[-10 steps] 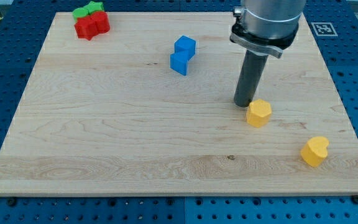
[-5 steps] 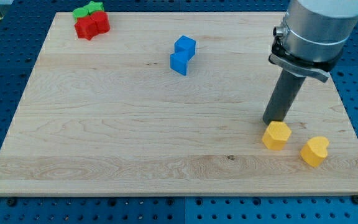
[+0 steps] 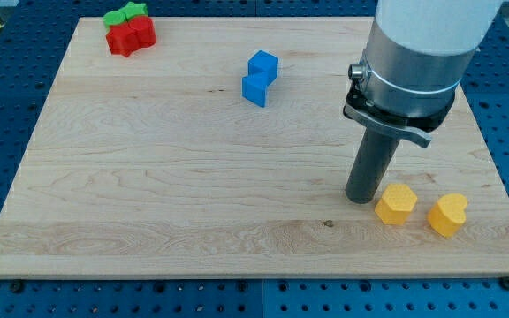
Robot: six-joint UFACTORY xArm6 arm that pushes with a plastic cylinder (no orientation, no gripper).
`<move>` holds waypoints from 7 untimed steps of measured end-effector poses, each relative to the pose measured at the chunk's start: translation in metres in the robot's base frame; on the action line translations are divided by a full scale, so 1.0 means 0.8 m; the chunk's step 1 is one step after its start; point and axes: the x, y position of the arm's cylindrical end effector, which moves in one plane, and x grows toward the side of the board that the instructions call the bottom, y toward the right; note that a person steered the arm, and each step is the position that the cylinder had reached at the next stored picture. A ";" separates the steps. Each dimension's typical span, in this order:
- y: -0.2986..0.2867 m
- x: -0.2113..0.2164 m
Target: Move the yellow hexagon into the yellow heart
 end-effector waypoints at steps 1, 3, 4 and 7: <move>0.002 0.000; 0.023 -0.004; 0.045 0.015; 0.045 0.015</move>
